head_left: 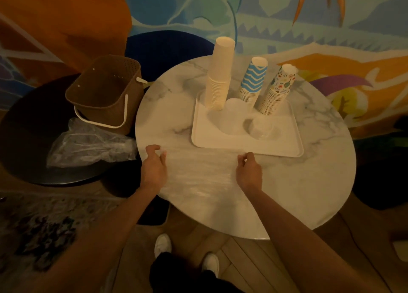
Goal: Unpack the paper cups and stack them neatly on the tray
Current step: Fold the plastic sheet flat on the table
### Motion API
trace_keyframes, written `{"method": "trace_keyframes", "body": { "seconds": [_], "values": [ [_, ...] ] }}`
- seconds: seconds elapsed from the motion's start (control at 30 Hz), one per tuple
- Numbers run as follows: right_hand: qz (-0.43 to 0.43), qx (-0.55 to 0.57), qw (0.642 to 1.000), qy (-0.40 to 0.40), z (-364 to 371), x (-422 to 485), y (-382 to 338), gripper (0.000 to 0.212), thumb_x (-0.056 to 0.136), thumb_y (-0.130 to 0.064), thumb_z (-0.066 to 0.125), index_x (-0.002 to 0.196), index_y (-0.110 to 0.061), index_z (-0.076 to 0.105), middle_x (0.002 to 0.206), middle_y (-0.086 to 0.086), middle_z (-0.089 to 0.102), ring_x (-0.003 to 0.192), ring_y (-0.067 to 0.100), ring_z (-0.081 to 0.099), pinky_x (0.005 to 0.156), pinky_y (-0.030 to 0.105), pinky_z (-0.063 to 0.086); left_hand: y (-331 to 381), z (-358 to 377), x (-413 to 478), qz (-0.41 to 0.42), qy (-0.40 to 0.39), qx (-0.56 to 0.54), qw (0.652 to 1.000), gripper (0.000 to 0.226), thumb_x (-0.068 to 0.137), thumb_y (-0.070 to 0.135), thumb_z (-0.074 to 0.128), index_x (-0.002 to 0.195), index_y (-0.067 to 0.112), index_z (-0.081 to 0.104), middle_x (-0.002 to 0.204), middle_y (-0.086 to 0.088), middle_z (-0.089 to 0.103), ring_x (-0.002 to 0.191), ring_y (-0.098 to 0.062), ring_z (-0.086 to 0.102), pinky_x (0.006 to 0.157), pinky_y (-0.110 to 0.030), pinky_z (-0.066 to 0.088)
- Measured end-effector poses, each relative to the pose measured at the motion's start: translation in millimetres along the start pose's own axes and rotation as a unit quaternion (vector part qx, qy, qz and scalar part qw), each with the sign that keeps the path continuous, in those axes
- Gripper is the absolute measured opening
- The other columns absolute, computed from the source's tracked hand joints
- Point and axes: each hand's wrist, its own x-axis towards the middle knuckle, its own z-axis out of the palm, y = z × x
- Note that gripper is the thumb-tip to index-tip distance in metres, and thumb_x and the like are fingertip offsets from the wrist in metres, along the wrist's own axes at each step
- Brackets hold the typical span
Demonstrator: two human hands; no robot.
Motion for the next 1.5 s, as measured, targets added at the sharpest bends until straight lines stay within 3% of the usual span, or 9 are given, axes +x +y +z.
{"method": "trace_keyframes", "body": {
  "seconds": [0.13,0.5,0.67,0.77,0.9,1.13,1.23,1.37,1.5],
  "values": [
    [0.027,-0.036,0.999,-0.012,9.0,-7.4,16.4,0.025,0.101,-0.028,0.036,0.106,-0.007,0.049,0.093,0.016,0.064,0.088,0.035,0.06,0.065,0.032,0.037,-12.6,12.1,-5.8,-0.003,-0.012,0.038,0.999,0.03,0.1,0.024,0.04,0.125,0.007,0.038,0.069,-0.009,0.052,0.065,-0.033,0.055,0.058,-0.04,0.043],
    [-0.023,-0.195,0.98,-0.023,20.3,-7.7,28.0,0.027,0.101,-0.032,0.031,0.113,-0.012,0.044,0.094,0.016,0.067,0.086,0.037,0.063,0.064,0.036,0.04,-25.5,23.7,-5.7,0.022,-0.051,0.207,0.977,0.035,0.1,0.032,0.036,0.133,0.019,0.033,0.096,-0.015,0.066,0.082,-0.037,0.062,0.065,-0.036,0.038],
    [-0.014,-0.142,0.989,0.024,10.1,-7.5,24.1,0.025,0.095,-0.034,0.047,0.112,-0.016,0.044,0.102,0.008,0.064,0.088,0.031,0.062,0.067,0.033,0.042,-26.1,17.8,-3.2,0.039,-0.011,0.163,0.986,0.035,0.097,0.034,0.043,0.128,0.02,0.036,0.093,-0.011,0.066,0.079,-0.036,0.062,0.064,-0.038,0.042],
    [-0.073,-0.102,0.987,0.101,2.2,-2.9,5.6,0.032,0.084,-0.03,0.059,0.11,-0.015,0.049,0.108,0.005,0.054,0.1,0.025,0.052,0.066,0.032,0.037,-27.5,7.2,0.7,0.045,0.017,0.11,0.993,0.034,0.095,0.035,0.047,0.125,0.021,0.039,0.086,-0.006,0.064,0.079,-0.03,0.062,0.065,-0.038,0.047],
    [-0.183,-0.057,0.971,0.141,6.2,7.5,-47.3,0.03,0.075,-0.023,0.064,0.102,-0.01,0.056,0.099,0.008,0.056,0.094,0.026,0.05,0.072,0.038,0.041,-26.0,-11.5,11.3,0.036,0.045,0.057,0.997,0.033,0.094,0.034,0.05,0.123,0.021,0.043,0.085,0.003,0.058,0.082,-0.022,0.06,0.066,-0.032,0.04],
    [-0.302,-0.006,0.953,-0.003,65.6,-1.0,-146.7,0.026,0.081,-0.023,0.061,0.104,-0.013,0.057,0.104,0.004,0.055,0.098,0.022,0.05,0.079,0.035,0.042,-44.9,-64.8,43.7,-0.011,0.083,0.03,0.996,0.035,0.091,0.036,0.055,0.121,0.018,0.047,0.098,-0.006,0.067,0.091,-0.028,0.062,0.073,-0.036,0.045],
    [-0.315,-0.087,0.943,-0.072,93.4,-1.1,-168.9,0.032,0.08,-0.034,0.06,0.108,-0.018,0.056,0.112,0.002,0.053,0.108,0.022,0.047,0.087,0.037,0.039,-67.1,-76.5,56.8,-0.049,-0.007,0.012,0.999,0.046,0.088,0.042,0.059,0.124,0.017,0.046,0.104,-0.008,0.066,0.097,-0.027,0.062,0.077,-0.034,0.047],
    [-0.285,-0.197,0.909,-0.233,109.5,5.0,-161.3,0.042,0.076,-0.05,0.065,0.109,-0.025,0.058,0.115,0.001,0.054,0.113,0.021,0.049,0.096,0.041,0.04,-84.2,-66.9,54.3,-0.106,-0.216,-0.008,0.971,0.067,0.077,0.056,0.065,0.129,0.02,0.042,0.112,-0.001,0.059,0.102,-0.017,0.058,0.079,-0.026,0.043],
    [-0.237,-0.233,0.893,-0.304,106.3,13.0,-143.4,0.047,0.071,-0.06,0.068,0.105,-0.029,0.059,0.111,-0.003,0.057,0.109,0.018,0.052,0.096,0.042,0.042,-84.3,-52.2,55.9,-0.081,-0.271,-0.018,0.959,0.044,0.079,0.052,0.067,0.105,0.02,0.052,0.092,0.005,0.059,0.079,-0.008,0.056,0.065,-0.021,0.043]
  ]
}}
